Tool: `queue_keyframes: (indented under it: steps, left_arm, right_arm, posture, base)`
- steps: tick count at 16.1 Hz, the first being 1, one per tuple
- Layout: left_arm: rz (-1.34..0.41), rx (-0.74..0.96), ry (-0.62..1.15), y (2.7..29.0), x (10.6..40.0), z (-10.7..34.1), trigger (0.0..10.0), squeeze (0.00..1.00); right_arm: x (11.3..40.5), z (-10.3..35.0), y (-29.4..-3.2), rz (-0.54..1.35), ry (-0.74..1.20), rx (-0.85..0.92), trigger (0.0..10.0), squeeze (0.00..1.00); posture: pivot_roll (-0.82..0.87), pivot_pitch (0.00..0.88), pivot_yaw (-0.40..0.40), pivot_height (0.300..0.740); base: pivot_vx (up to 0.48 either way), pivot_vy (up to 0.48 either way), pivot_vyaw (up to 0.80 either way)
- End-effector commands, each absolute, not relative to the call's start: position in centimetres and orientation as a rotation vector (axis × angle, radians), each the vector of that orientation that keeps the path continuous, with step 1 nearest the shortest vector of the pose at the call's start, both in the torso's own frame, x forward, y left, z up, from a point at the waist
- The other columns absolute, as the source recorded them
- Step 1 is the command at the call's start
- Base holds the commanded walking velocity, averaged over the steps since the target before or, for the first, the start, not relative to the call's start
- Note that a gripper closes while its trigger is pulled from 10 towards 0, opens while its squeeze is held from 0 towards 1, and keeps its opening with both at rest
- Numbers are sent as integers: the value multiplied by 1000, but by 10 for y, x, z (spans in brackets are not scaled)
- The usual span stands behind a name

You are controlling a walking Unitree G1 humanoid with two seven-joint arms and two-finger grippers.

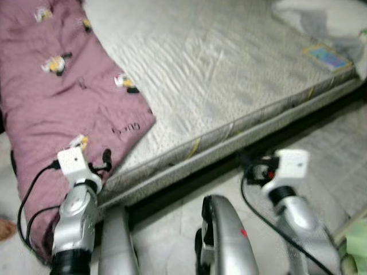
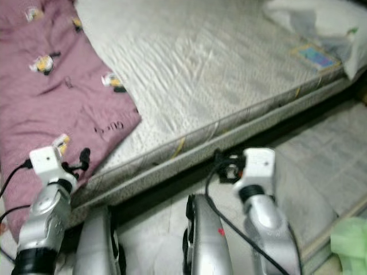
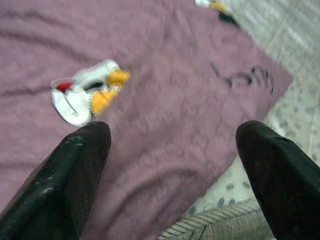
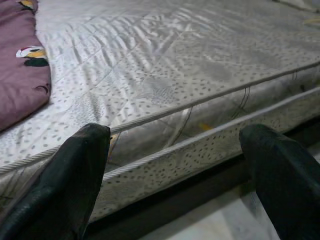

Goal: Clean up the room

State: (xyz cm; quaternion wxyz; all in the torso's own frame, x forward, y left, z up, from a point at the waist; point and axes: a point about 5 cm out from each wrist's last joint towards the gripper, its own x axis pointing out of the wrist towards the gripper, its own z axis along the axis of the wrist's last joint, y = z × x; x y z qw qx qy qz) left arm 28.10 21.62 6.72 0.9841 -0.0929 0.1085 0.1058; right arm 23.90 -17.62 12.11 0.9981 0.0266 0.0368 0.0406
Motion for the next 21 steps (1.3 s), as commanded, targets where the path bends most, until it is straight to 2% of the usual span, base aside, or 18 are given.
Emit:
queue_keyframes:
  steps: [1, 5, 8, 9, 12, 14, 16, 19, 21]
  left_arm:
    - [214, -170, 227, 219, 284, 66, 10000, 0]
    - [384, -183, 126, 237, 286, 76, 10000, 0]
    - [430, -158, 64, 247, 283, 87, 10000, 0]
    - [444, -157, 89, 251, 282, 84, 10000, 0]
    - [444, -146, 379, 256, 292, 45, 10000, 0]
    - [412, -152, 410, 250, 303, 43, 10000, 0]
    - [285, -106, 484, 233, 320, 44, 10000, 0]
    - [48, -6, 464, 191, 335, 49, 10000, 0]
    - [-48, 45, 462, 174, 335, 47, 10000, 0]
  right_arm:
    - [232, 125, -179, 82, 79, 36, 10000, 0]
    - [223, 121, -190, 64, 126, 15, 10000, 0]
    - [226, 120, -189, 69, 136, 11, 10000, 0]
    - [228, 119, -187, 78, 139, 8, 10000, 0]
    - [233, 119, -185, 81, 138, 2, 10000, 0]
    - [232, 120, -185, 92, 139, -7, 10000, 0]
    - [233, 120, -191, 95, 144, -17, 10000, 0]
    - [240, 123, -190, 96, 124, -17, 10000, 0]
    - [244, 124, -188, 97, 118, -15, 10000, 0]
  posture:
    - [-138, 229, -33, 532]
    - [-167, 234, -37, 532]
    - [-146, 223, -42, 532]
    - [-137, 218, -40, 532]
    - [-147, 212, -36, 532]
    - [-153, 204, -36, 532]
    - [-163, 189, -30, 532]
    - [-154, 169, -16, 532]
    - [-148, 159, -12, 532]
  base:
    - [0, 0, 0]
    - [0, 0, 0]
    - [0, 0, 0]
    - [0, 0, 0]
    - [0, 0, 0]
    - [0, 0, 0]
    - [0, 0, 0]
    - [0, 0, 0]
    - [0, 0, 0]
